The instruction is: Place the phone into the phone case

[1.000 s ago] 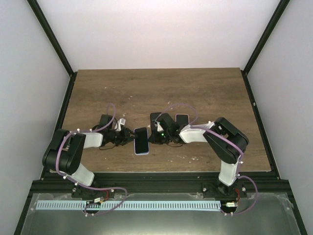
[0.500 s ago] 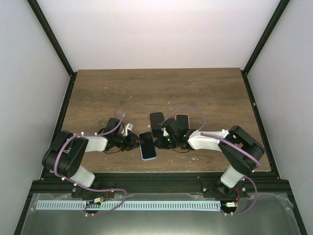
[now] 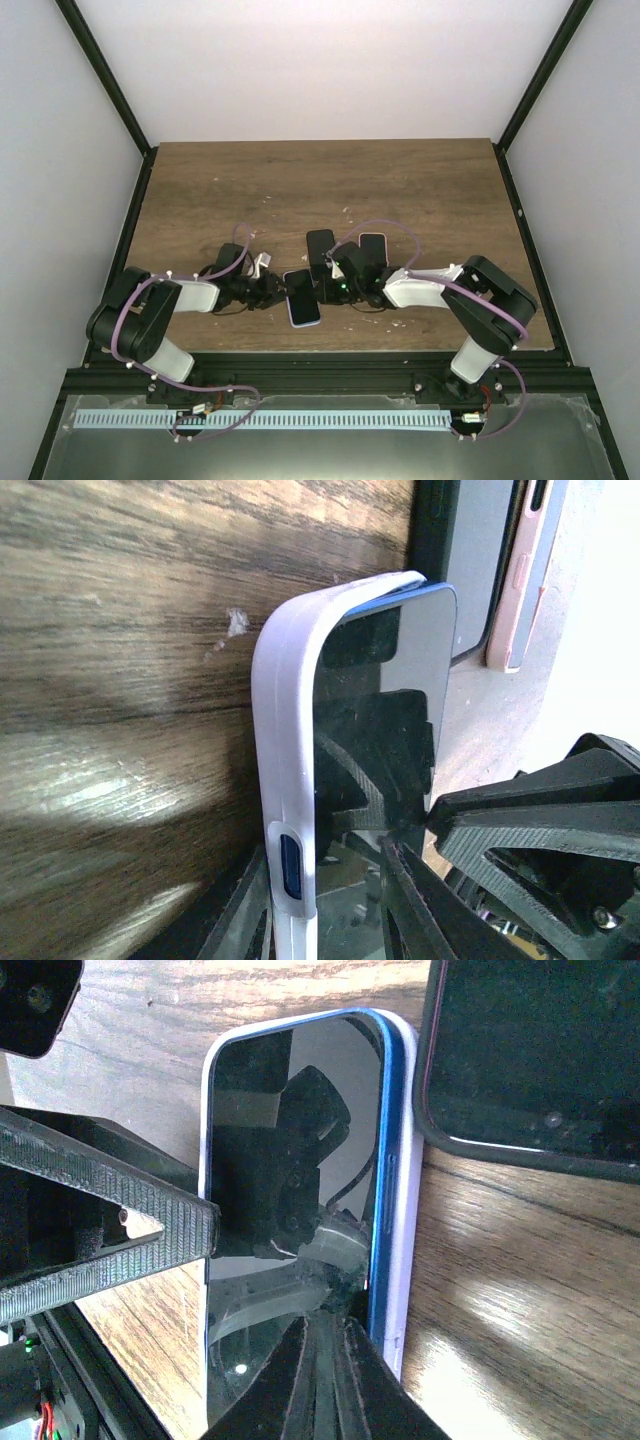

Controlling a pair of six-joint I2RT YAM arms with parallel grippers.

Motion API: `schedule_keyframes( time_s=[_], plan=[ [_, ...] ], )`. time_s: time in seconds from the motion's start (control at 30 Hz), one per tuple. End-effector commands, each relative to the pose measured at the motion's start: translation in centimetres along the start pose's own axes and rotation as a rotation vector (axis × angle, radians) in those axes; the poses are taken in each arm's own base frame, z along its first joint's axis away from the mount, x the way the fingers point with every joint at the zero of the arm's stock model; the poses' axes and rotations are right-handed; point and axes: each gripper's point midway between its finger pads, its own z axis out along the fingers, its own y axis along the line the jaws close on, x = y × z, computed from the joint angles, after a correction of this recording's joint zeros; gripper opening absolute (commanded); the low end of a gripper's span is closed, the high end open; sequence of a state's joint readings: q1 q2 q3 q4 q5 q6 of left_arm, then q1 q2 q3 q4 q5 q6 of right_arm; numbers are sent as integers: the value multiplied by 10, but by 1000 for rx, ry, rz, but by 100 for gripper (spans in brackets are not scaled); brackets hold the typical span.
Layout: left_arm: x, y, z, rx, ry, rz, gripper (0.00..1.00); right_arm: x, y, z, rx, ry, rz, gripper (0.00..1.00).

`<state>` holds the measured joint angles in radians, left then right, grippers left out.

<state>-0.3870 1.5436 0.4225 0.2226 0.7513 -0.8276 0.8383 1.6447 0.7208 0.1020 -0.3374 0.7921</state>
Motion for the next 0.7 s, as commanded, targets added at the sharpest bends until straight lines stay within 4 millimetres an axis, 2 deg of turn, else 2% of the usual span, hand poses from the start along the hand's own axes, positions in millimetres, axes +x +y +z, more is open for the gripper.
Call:
schedule_keyframes(
  time_s=[0.0, 0.23, 0.3, 0.5, 0.67],
  plan=[
    [4, -18, 1, 95, 27, 9, 32, 10, -5, 7, 2, 25, 2, 7],
    [-1, -33, 0, 142, 11, 32, 32, 18, -13, 11, 0, 37, 19, 7],
    [-2, -32, 1, 131, 9, 37, 32, 14, -11, 6, -2, 15, 15, 7],
    [-2, -26, 3, 115, 12, 29, 31, -3, -11, -16, 27, -72, 3, 16],
    [-2, -26, 4, 118, 12, 27, 30, 0, -18, -16, 25, -65, 18, 20]
  ],
)
